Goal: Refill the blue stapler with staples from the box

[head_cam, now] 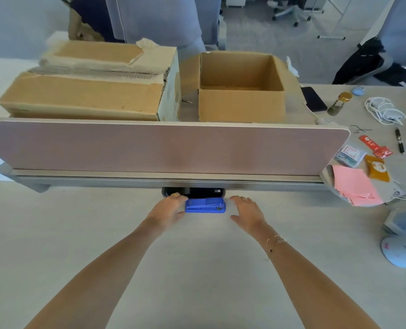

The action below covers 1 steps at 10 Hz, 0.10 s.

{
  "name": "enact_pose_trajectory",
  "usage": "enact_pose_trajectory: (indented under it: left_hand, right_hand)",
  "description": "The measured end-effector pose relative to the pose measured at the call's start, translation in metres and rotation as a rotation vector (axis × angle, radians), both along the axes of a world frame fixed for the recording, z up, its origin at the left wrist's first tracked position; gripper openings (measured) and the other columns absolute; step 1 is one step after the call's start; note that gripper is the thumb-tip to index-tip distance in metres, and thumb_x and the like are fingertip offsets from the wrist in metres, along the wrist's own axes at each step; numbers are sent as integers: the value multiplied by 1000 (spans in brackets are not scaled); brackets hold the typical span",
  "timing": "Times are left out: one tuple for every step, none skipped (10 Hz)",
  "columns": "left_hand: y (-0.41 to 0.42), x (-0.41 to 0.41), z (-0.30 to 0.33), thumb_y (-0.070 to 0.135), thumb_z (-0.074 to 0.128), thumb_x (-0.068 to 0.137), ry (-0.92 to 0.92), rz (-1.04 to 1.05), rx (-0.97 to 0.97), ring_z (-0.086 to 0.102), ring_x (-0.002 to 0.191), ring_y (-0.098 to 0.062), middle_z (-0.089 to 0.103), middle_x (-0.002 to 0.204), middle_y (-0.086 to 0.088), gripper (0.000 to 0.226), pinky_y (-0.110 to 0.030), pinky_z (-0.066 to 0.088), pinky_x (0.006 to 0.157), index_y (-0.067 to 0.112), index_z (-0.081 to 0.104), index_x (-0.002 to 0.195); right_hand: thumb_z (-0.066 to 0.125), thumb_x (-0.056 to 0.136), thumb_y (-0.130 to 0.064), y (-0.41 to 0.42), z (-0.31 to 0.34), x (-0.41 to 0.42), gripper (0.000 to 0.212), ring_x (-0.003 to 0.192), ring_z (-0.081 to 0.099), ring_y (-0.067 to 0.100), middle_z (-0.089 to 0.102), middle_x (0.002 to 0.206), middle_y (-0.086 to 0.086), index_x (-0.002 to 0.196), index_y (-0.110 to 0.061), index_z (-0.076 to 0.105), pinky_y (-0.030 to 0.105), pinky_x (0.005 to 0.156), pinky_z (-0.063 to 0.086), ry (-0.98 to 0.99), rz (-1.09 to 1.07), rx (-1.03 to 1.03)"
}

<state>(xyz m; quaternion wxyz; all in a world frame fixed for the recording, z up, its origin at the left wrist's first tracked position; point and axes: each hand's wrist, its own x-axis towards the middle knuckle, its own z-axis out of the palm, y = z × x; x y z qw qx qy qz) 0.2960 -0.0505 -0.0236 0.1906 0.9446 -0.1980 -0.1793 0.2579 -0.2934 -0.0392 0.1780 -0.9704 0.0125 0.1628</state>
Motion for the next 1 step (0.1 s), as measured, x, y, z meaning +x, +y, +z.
enact_pose_trajectory:
  left_hand:
    - [4, -15, 11, 19, 58, 86, -42, 16, 95, 61, 97, -30, 58, 114, -8, 36, -39, 50, 77, 20, 51, 121]
  right_hand:
    - [61, 84, -18, -2, 12, -22, 51, 113, 47, 25, 56, 121, 9, 129, -15, 38, 34, 99, 35, 5, 7, -17]
